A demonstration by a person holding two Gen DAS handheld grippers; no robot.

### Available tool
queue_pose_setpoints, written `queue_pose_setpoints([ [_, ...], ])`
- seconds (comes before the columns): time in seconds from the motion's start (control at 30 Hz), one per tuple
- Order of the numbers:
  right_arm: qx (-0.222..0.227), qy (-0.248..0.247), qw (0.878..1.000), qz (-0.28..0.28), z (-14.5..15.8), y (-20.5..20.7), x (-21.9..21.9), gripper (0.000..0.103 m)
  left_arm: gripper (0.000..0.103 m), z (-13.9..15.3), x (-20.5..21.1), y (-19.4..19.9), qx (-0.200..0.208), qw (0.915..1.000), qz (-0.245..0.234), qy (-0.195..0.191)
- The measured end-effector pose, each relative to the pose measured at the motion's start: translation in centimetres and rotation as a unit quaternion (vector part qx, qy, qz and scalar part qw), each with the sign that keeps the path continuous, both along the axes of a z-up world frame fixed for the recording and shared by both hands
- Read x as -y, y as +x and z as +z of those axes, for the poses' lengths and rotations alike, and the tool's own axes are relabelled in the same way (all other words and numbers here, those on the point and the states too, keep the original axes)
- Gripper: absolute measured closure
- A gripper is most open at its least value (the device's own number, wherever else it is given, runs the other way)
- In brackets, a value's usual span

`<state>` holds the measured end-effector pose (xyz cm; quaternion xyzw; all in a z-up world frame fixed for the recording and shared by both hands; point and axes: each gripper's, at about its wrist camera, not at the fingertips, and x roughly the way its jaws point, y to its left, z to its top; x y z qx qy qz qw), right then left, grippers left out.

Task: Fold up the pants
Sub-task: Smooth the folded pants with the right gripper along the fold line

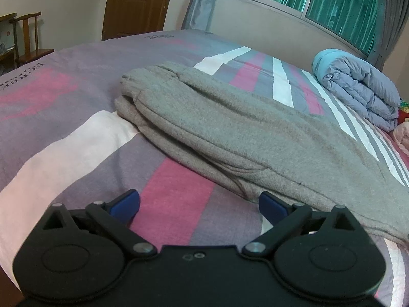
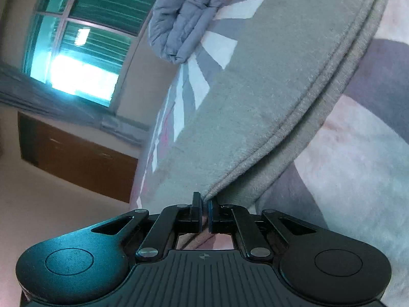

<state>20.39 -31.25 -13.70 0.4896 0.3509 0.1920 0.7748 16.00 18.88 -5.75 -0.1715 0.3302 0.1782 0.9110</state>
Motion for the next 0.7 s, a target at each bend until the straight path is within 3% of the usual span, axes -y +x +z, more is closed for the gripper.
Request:
queue_pose_setpoints([
  [0.1, -0.031, 0.003, 0.999, 0.006, -1.2, 0.6, 0.1, 0.099, 0.008, 0.1, 0.0, 0.2, -0.001, 1.0000, 0.003, -0.001],
  [0.17, -0.038, 0.011, 0.999, -0.001, -0.2, 0.1, 1.1, 0.092, 0.007, 0.0, 0.0, 0.2, -0.001, 1.0000, 0.003, -0.001],
  [0.27, -0.004, -0.005, 0.998, -0.056, 1.9, -1.7, 4.7, 0.090, 0.006, -0.1, 0.1, 0.3, -0.004, 1.0000, 0.000, 0.002],
  [0.4, -0.016, -0.024, 0.988, -0.153, 1.9, -1.9, 11.3, 0.090, 0.006, -0.1, 0.0, 0.2, -0.002, 1.0000, 0.000, -0.001],
  [0.47, -0.025, -0.011, 0.981, -0.193, 1.5, -2.0, 14.5, 0.089, 0.006, -0.1, -0.1, 0.2, -0.001, 1.0000, 0.001, -0.003],
  [0.5, -0.033, -0.018, 0.977, -0.211, 1.5, -2.1, 15.7, 0.079, 0.006, -0.1, 0.0, 0.2, -0.002, 1.0000, 0.002, -0.002],
  [0.53, -0.036, -0.021, 0.972, -0.230, 1.5, -2.2, 16.9, 0.058, 0.006, -0.2, 0.0, 0.3, -0.003, 1.0000, 0.002, -0.001],
  [0.57, -0.030, -0.020, 0.969, -0.246, 1.4, -2.4, 18.2, 0.053, 0.006, -0.2, 0.1, 0.3, -0.005, 1.0000, 0.003, 0.001],
  [0.7, -0.029, -0.020, 0.963, -0.266, 1.0, -1.2, 20.9, 0.052, 0.006, -0.2, 0.3, 0.5, -0.008, 0.9999, 0.004, 0.005],
])
